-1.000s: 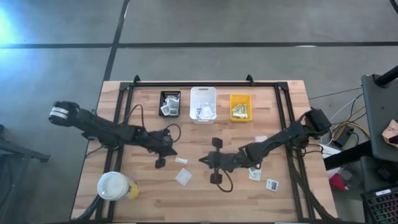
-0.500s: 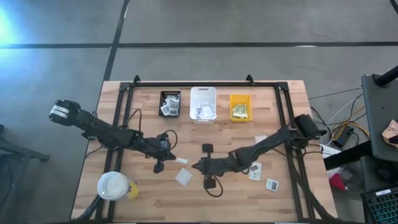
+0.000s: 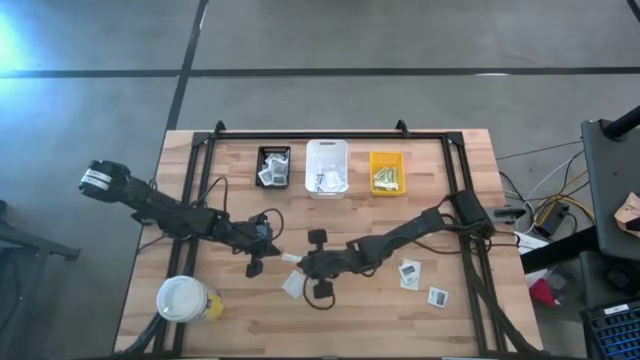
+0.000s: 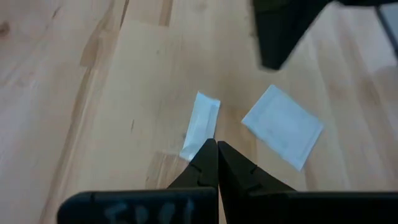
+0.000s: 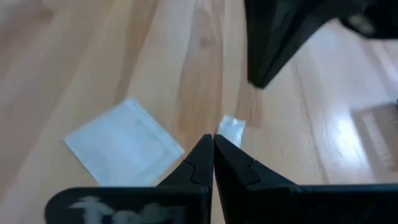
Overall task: Pick & Place First Aid Supplies
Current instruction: Put the green bandage into the yellow basket
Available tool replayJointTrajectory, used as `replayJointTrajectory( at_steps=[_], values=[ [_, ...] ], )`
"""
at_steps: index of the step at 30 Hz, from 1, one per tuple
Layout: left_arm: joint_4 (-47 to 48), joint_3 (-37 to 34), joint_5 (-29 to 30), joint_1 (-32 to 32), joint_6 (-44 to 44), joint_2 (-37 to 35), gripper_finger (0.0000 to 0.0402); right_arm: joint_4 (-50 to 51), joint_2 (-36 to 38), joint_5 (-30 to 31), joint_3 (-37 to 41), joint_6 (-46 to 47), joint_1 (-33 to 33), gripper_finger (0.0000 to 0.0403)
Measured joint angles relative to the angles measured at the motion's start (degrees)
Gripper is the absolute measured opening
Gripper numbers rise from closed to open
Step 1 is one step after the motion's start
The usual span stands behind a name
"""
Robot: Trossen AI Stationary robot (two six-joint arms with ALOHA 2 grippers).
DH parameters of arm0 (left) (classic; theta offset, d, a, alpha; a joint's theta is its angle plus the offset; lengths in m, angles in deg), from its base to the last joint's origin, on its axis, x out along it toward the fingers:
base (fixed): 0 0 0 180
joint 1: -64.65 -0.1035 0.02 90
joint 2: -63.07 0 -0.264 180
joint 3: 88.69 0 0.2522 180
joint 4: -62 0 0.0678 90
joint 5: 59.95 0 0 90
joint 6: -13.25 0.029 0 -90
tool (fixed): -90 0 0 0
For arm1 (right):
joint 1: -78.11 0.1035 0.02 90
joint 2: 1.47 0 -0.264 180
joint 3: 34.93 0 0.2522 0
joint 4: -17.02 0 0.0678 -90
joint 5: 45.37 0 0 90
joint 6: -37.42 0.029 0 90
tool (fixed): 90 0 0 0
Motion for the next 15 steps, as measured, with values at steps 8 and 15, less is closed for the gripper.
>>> replayJointTrajectory(
  at_steps=[8,15],
  values=[
    [-4.0,0.7,-0.1,0.0,0.1,5.6,0.0,3.0,-0.1,-5.4,0.1,-3.0,-1.6,0.0008],
    [-4.1,2.5,-0.1,0.0,0.9,10.7,0.0,3.0,-0.1,-6.9,0.0,-9.0,-1.7,0.0008]
  ],
)
